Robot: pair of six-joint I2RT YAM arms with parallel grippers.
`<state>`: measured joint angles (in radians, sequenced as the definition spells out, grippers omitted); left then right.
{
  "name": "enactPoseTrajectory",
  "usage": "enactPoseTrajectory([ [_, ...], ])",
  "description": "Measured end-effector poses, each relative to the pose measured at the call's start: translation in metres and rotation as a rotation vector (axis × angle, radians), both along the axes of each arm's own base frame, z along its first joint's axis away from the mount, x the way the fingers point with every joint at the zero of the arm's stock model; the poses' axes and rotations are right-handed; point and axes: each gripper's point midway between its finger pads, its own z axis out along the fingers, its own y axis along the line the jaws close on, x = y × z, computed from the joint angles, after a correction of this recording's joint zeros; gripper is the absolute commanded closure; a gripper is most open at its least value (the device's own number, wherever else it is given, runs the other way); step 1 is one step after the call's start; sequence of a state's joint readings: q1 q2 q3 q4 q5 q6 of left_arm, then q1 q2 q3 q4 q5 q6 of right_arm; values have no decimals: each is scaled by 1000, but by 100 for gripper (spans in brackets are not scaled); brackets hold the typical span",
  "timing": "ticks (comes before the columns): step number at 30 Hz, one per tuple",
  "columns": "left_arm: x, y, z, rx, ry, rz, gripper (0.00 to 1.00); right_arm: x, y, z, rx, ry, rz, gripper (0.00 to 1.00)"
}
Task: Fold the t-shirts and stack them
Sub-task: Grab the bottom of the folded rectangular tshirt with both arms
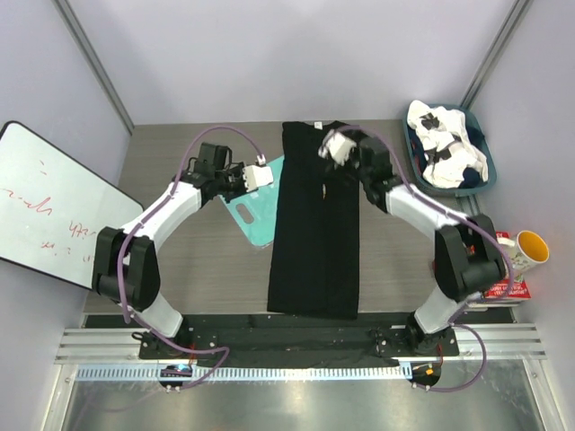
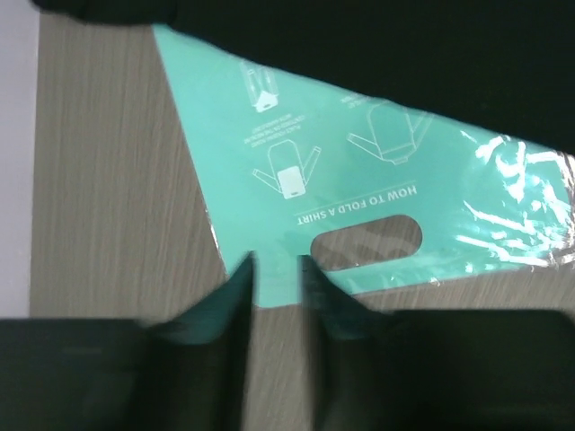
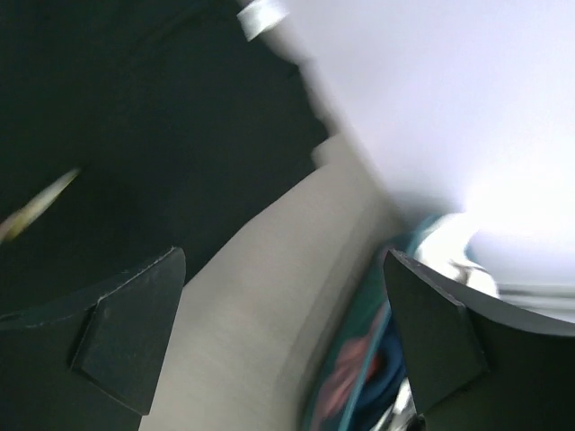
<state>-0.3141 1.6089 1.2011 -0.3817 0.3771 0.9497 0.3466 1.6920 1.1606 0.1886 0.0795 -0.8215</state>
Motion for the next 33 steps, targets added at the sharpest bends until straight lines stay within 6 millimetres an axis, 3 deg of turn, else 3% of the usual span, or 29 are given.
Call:
enactPoseTrajectory([
  [1, -3, -3, 2, 4, 8, -27, 62, -17, 0, -11, -27, 33, 44, 2],
  [5, -17, -20, 5, 54, 5, -170, 45, -114, -3, -79, -197, 248, 320, 1],
  [7, -35, -36, -7, 88, -20, -274, 36, -160, -5, -102, -264, 322, 464, 1],
  [9, -66, -45, -27, 124, -34, -392, 32, -195, -3, -111, -309, 362, 599, 1],
  [13, -140, -49, -69, 172, -34, -651, 26, -230, 5, -104, -369, 345, 800, 1],
  [17, -175, -48, -82, 175, -109, -820, 21, -266, 6, -100, -440, 306, 979, 1],
  [26, -237, -53, -101, 105, -263, -1128, 16, -368, -10, -149, -449, 446, 1264, 0],
  [33, -254, -68, -102, 34, -286, -1222, 18, -391, -8, -160, -410, 484, 1334, 2],
])
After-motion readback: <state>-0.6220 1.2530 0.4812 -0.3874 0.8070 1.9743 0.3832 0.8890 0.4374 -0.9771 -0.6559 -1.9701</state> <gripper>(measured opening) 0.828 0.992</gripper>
